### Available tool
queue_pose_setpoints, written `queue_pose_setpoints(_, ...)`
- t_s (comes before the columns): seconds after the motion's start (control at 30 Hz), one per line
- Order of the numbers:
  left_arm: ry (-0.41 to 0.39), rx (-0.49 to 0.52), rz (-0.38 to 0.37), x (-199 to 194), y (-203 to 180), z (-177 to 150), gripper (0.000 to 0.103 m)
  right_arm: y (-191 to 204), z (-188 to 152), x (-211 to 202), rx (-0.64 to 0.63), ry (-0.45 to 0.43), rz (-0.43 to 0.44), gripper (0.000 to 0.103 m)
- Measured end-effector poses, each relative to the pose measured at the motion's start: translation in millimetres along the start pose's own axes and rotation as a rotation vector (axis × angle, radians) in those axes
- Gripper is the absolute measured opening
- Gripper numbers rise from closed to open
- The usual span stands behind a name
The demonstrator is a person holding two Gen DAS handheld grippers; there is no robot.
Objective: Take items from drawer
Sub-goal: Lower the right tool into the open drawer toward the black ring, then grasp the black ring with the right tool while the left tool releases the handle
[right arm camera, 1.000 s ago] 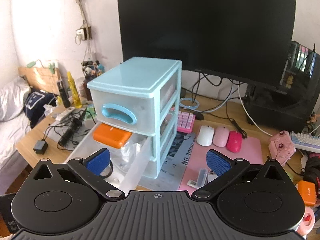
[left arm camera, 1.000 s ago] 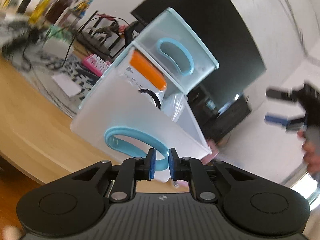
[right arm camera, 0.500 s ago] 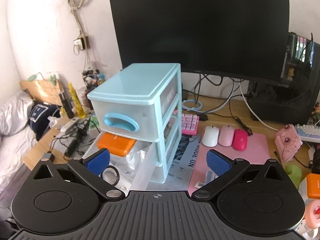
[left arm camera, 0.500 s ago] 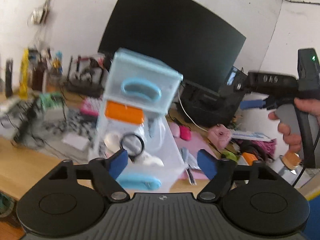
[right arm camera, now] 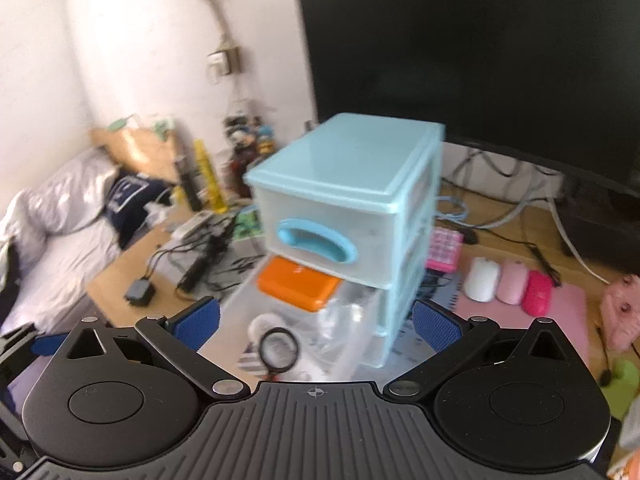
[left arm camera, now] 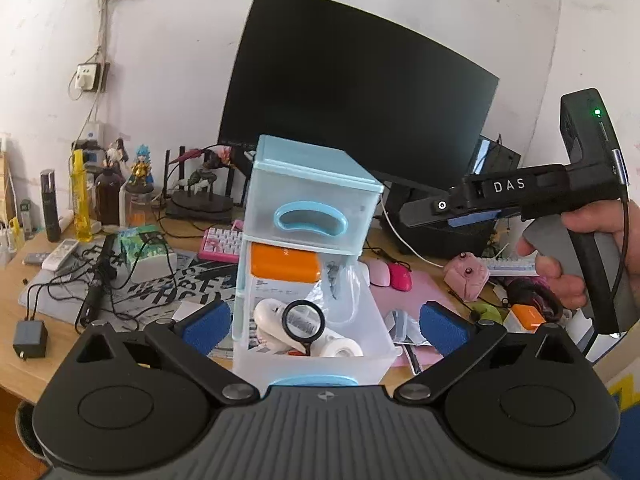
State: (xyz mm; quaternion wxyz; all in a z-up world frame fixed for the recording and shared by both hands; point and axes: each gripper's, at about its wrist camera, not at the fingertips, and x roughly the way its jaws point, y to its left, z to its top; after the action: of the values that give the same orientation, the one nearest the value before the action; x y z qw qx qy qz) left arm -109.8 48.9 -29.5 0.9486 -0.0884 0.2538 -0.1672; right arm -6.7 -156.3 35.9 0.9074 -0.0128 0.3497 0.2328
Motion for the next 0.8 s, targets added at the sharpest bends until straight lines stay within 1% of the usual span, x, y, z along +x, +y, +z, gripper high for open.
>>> queue_pose_setpoints(0.07, -0.004, -0.01, 0.0, 0, 4, 0, 0.103, 10, 3, 6, -0.034, 0.013, 0.032, 0.103)
queue_pose_setpoints(0.2, -0.012, -0.026, 0.0, 0, 11, 1, 0.103, 30, 6, 30, -0.118, 0.066, 0.085, 0.102)
queue_pose_setpoints(0.27, -0.014, -0.032, -0.001, 0, 14, 1, 0.103, 36, 5, 46, -0.138, 0.105, 0.093, 0.099)
queue_pose_setpoints(0.3, -0.015, -0.035, -0.001, 0, 16, 0, 0.103, 38, 3, 55, -0.141, 0.126, 0.086, 0.095)
queue_pose_setpoints(0.4, -0.016, -0.034, -0.005, -1, 19, 0, 0.103, 42, -1, 82, -0.151, 0.188, 0.064, 0.09)
queue_pose_setpoints(0.47, -0.018, -0.034, -0.005, -2, 21, 0, 0.103, 44, -4, 100, -0.157, 0.229, 0.049, 0.083)
queue_pose_setpoints(0.53, -0.019, -0.039, -0.003, -2, 24, -1, 0.103, 47, -7, 117, -0.164, 0.271, 0.034, 0.069)
queue_pose_setpoints(0.57, -0.019, -0.044, -0.004, -2, 26, -1, 0.103, 48, -9, 124, -0.165, 0.287, 0.028, 0.066)
queue_pose_setpoints(0.8, -0.024, -0.06, -0.01, 0, 36, -2, 0.103, 42, -18, 145, -0.15, 0.354, -0.006, 0.062)
